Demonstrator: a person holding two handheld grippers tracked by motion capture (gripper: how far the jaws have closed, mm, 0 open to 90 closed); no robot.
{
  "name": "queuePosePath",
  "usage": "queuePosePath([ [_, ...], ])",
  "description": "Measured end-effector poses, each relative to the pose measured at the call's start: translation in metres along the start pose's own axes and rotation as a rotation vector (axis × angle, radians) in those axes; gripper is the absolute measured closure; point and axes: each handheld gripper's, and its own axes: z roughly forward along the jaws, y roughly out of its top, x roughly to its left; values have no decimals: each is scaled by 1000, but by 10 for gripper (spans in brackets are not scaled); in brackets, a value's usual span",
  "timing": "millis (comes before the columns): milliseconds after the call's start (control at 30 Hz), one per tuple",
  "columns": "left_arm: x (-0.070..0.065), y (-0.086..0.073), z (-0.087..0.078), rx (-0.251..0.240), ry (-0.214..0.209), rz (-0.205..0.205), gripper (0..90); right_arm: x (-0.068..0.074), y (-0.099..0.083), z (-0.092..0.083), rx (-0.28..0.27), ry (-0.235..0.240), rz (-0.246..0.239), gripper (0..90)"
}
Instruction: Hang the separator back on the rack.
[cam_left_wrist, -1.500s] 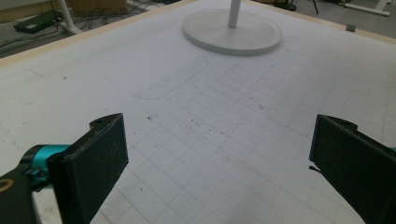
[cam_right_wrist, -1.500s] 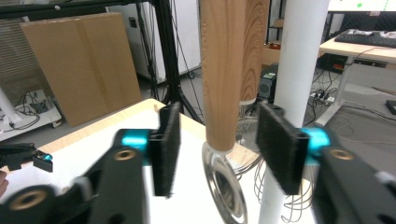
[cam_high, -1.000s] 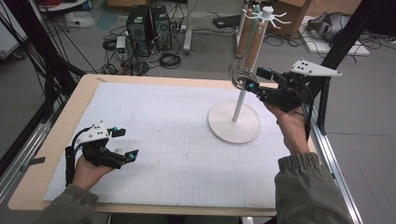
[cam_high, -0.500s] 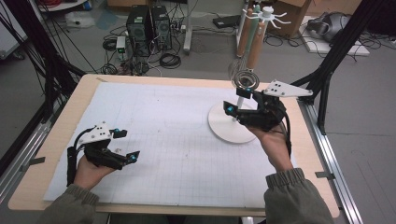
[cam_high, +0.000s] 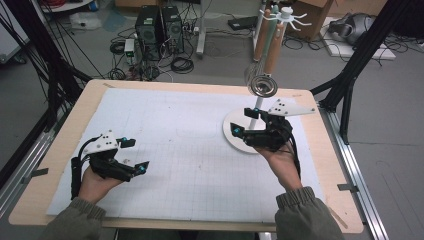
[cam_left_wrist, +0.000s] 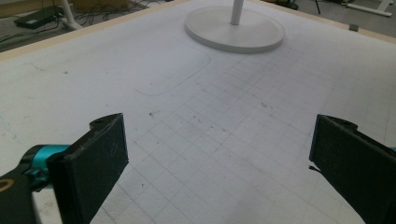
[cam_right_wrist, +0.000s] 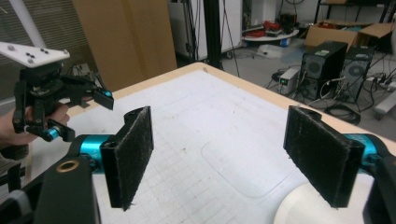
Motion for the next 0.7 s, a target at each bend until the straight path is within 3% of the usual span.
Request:
queuePosePath([
  [700, 0, -1, 0, 2, 3, -4, 48, 1, -44, 14, 85, 0, 38, 224],
])
